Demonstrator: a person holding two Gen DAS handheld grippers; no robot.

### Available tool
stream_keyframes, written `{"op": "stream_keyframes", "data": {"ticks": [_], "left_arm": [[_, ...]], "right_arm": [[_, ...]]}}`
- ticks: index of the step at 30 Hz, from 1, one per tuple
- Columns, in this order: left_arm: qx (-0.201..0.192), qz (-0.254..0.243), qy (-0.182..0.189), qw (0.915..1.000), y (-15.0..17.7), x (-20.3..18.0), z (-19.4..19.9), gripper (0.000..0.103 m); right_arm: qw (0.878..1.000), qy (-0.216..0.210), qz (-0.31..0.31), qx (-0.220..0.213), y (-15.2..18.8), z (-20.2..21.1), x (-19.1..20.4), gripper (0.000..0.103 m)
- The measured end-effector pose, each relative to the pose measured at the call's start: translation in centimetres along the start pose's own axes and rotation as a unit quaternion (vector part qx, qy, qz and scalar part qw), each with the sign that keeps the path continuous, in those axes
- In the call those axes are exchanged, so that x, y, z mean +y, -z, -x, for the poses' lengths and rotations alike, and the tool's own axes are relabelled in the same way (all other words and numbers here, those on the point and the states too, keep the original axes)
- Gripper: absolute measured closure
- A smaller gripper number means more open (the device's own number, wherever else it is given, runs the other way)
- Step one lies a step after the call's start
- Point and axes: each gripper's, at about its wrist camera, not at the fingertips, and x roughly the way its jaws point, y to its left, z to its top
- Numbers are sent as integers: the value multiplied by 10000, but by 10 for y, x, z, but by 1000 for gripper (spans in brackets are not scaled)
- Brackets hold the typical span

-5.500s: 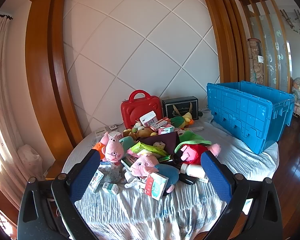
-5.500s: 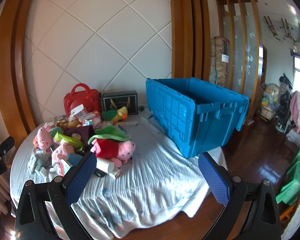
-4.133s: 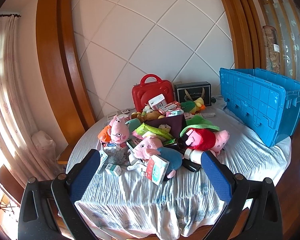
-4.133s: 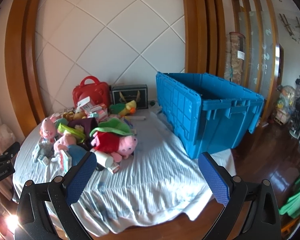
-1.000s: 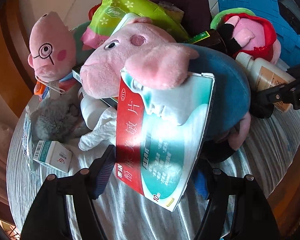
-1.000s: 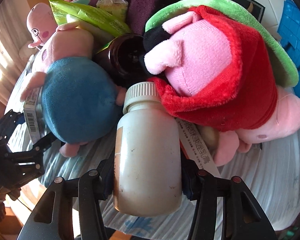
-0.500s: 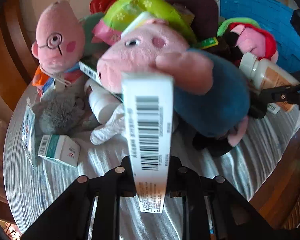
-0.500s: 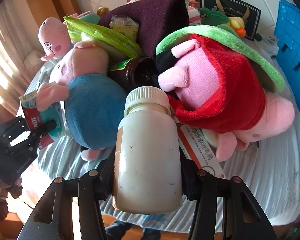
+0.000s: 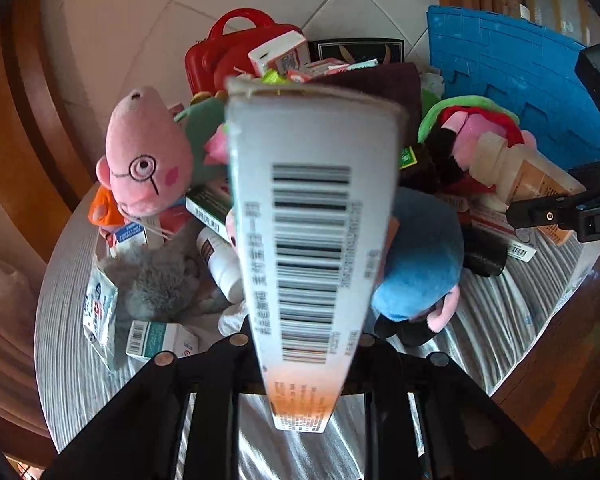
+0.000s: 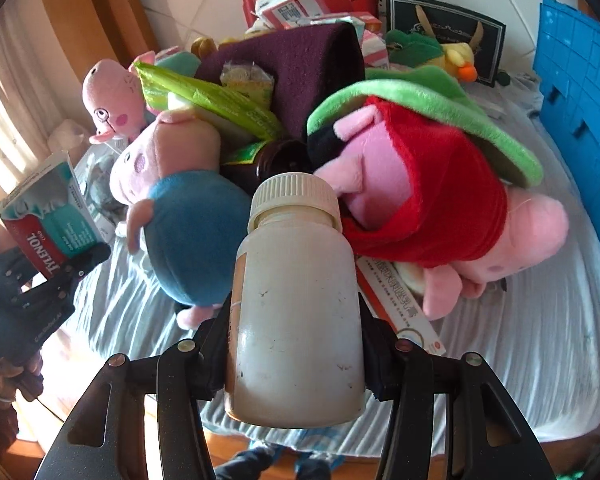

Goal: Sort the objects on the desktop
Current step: 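Carry the bottle and box over the blue crate and open both grippers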

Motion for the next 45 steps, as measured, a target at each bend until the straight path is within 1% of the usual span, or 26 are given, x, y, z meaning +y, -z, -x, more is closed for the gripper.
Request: {"op": "stream_keyframes", "data": {"ticks": [1, 2, 3, 4, 5, 6, 8, 11, 14, 16, 18, 20, 23, 24, 27, 29, 31, 35, 39, 41, 42, 43, 44, 45], "left_arm": [[-60, -97, 27, 9999, -11, 0, 4, 84], [-127, -196, 57, 9997, -21, -1, 9, 84], [-221, -285, 89, 9993, -32, -5, 17, 84], [-279, -376, 133, 9988, -43, -10, 24, 84], [-337, -471, 176, 9982, -57, -7, 23, 84], [-460, -561, 224, 9971, -75, -22, 40, 84], [-741, -757, 348, 9938, -94, -32, 52, 84], [-1082, -1019, 604, 9870, -130, -56, 66, 84], [-1354, -1330, 822, 9784, -170, -92, 75, 84], [-1527, -1532, 974, 9714, -198, -118, 76, 84], [-1678, -1705, 1115, 9645, -225, -148, 81, 84], [-1824, -1813, 1268, 9580, -237, -180, 92, 84], [-1985, -1918, 1468, 9499, -272, -230, 92, 84], [-2047, -1938, 1504, 9476, -270, -247, 101, 84], [-2183, -1988, 1671, 9407, -307, -299, 100, 84], [-2257, -2051, 1767, 9358, -328, -330, 97, 84], [-2304, -2104, 1803, 9328, -346, -361, 94, 84], [-2308, -2167, 1935, 9286, -376, -413, 83, 84], [-2137, -2254, 1913, 9311, -385, -446, 80, 84], [-2082, -2262, 1907, 9323, -393, -457, 78, 80], [-2085, -2250, 1888, 9329, -394, -459, 80, 69], [-2122, -2252, 1888, 9320, -396, -464, 84, 52], [-2203, -2248, 1809, 9318, -393, -462, 86, 47], [-2284, -2242, 1709, 9319, -390, -462, 87, 38]], "right_arm": [[10000, -4, -17, -72, -21, 0, -12, 51], [9999, 2, -37, -166, -22, 8, -11, 51], [9996, 8, -65, -271, -6, 23, -7, 51], [9992, 15, -103, -382, -10, 41, -10, 51], [9986, 40, -147, -514, -11, 54, -12, 51], [9977, 78, -188, -650, -7, 74, -12, 51], [9948, 169, -302, -956, -21, 95, -14, 51], [9872, 421, -449, -1470, -21, 142, -22, 51], [9754, 717, -627, -1989, -27, 193, -39, 51], [9658, 875, -776, -2314, -29, 227, -59, 51], [9544, 1103, -887, -2628, -30, 260, -82, 51], [9421, 1325, -978, -2921, -30, 290, -106, 51], [9259, 1609, -1097, -3236, -30, 330, -147, 51], [9222, 1666, -1138, -3299, -30, 341, -161, 51], [9142, 1885, -1228, -3372, -33, 365, -207, 51], [9103, 2016, -1311, -3370, -36, 375, -238, 51], [9066, 2143, -1393, -3356, -41, 382, -267, 51], [9025, 2306, -1641, -3247, -47, 392, -327, 51], [8989, 2399, -2011, -3066, -43, 394, -379, 51], [8958, 2453, -2182, -2994, -38, 392, -398, 50], [8928, 2500, -2243, -3000, -36, 393, -404, 40], [8925, 2506, -2265, -2989, -34, 394, -409, 34], [8915, 2517, -2268, -3008, -33, 396, -413, 30], [8888, 2588, -2267, -3028, -32, 397, -416, 30]]}}
